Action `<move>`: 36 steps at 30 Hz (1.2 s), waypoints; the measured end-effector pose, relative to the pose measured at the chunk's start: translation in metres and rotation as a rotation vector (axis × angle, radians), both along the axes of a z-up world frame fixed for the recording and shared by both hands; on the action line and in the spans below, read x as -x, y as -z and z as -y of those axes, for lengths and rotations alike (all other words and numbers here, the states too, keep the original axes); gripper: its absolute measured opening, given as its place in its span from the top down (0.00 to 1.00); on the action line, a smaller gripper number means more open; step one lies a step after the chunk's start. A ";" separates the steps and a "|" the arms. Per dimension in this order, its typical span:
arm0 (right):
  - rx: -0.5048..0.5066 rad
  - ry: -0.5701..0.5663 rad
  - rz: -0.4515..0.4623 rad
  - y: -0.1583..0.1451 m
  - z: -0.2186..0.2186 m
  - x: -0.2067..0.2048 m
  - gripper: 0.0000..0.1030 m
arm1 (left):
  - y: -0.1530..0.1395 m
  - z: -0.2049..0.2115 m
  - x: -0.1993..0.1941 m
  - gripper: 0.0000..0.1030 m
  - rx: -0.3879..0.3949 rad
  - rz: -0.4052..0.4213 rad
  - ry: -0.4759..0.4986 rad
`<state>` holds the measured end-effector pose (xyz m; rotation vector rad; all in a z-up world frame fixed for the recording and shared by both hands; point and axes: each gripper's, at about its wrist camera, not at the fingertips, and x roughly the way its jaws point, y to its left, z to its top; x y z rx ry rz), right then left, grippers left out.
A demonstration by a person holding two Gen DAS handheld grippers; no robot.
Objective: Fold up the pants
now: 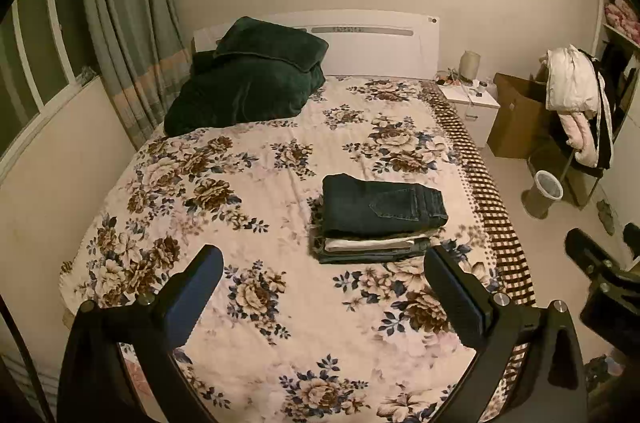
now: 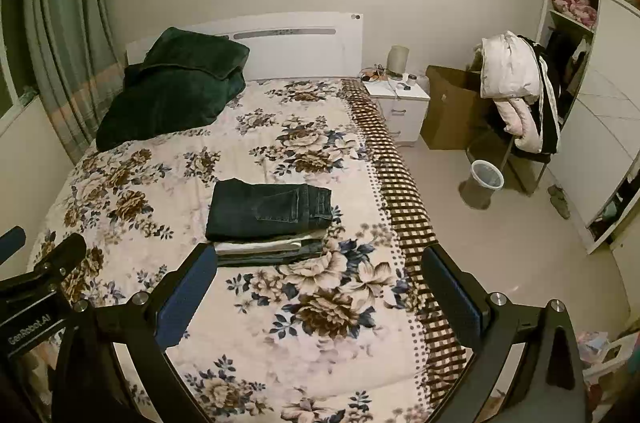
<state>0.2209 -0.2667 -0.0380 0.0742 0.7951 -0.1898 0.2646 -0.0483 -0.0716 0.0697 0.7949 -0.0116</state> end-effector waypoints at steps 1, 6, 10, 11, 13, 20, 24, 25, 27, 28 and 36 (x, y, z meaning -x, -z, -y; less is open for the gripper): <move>-0.005 -0.003 -0.001 0.000 -0.001 -0.001 0.00 | 0.001 0.000 -0.001 0.00 0.004 0.001 0.002; -0.017 -0.016 -0.004 0.001 -0.002 -0.002 0.00 | 0.001 0.001 -0.001 0.00 0.000 0.006 0.003; -0.020 -0.019 -0.002 0.000 -0.002 -0.003 0.00 | 0.000 0.000 0.000 0.00 0.000 0.006 0.001; -0.020 -0.021 -0.004 0.000 -0.002 -0.003 0.00 | 0.000 0.000 0.000 0.00 0.003 0.006 0.002; -0.023 -0.031 -0.009 0.000 -0.003 -0.004 0.00 | 0.000 0.000 -0.001 0.00 0.000 0.007 0.004; -0.018 -0.034 -0.005 0.000 -0.004 -0.001 0.00 | -0.001 -0.001 0.001 0.00 0.003 0.006 0.004; -0.015 -0.037 -0.006 -0.001 -0.004 0.002 0.00 | -0.001 -0.002 0.002 0.00 0.002 0.008 0.001; -0.014 -0.038 -0.006 -0.002 -0.004 0.003 0.00 | -0.001 -0.002 0.003 0.00 0.000 0.009 -0.002; -0.014 -0.040 -0.005 -0.002 -0.004 0.004 0.00 | -0.001 -0.001 0.005 0.00 0.002 0.010 -0.007; -0.013 -0.040 -0.005 -0.002 -0.004 0.004 0.00 | -0.001 0.000 0.007 0.00 0.002 0.011 -0.011; -0.020 -0.044 -0.003 -0.003 -0.003 0.005 0.00 | -0.002 0.002 0.008 0.00 -0.004 0.018 -0.015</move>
